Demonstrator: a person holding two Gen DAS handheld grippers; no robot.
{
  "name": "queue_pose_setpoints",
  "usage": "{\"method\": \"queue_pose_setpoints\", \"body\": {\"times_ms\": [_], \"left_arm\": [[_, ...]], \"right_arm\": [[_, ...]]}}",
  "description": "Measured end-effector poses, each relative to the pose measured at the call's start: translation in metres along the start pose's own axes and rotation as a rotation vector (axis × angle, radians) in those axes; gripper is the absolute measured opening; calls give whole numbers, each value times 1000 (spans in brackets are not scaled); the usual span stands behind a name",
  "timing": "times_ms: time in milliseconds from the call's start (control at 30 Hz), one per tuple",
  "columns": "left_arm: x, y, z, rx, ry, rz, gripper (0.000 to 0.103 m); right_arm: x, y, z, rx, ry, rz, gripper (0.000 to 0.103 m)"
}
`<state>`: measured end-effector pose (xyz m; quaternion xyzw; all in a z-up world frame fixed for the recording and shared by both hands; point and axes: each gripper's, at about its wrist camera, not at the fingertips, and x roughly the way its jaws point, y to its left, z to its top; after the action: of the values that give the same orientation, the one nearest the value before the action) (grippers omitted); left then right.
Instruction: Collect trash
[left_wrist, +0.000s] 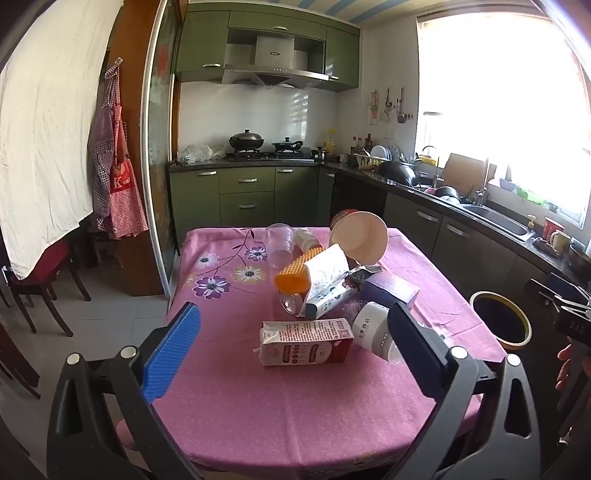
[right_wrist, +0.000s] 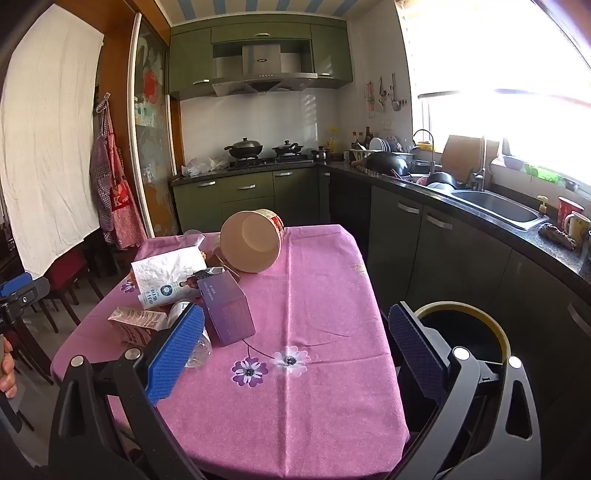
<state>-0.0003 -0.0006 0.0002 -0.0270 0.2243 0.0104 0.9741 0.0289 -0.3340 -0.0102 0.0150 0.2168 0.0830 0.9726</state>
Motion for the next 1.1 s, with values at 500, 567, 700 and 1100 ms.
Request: {"method": "queue_pose_setpoints", "body": {"times_ms": [500, 567, 700, 1100], "left_arm": [[0, -8, 1, 29, -11, -8, 97], [0, -9, 1, 30, -11, -8, 97], [-1, -10, 3, 33, -13, -9, 97], [-2, -12, 6, 34, -11, -21, 97]], "right_arm": [[1, 4, 0, -2, 8, 5, 99], [1, 5, 0, -2, 9, 5, 99], [2, 1, 1, 2, 11, 5, 99], [9, 7, -5, -2, 14, 10, 99]]}}
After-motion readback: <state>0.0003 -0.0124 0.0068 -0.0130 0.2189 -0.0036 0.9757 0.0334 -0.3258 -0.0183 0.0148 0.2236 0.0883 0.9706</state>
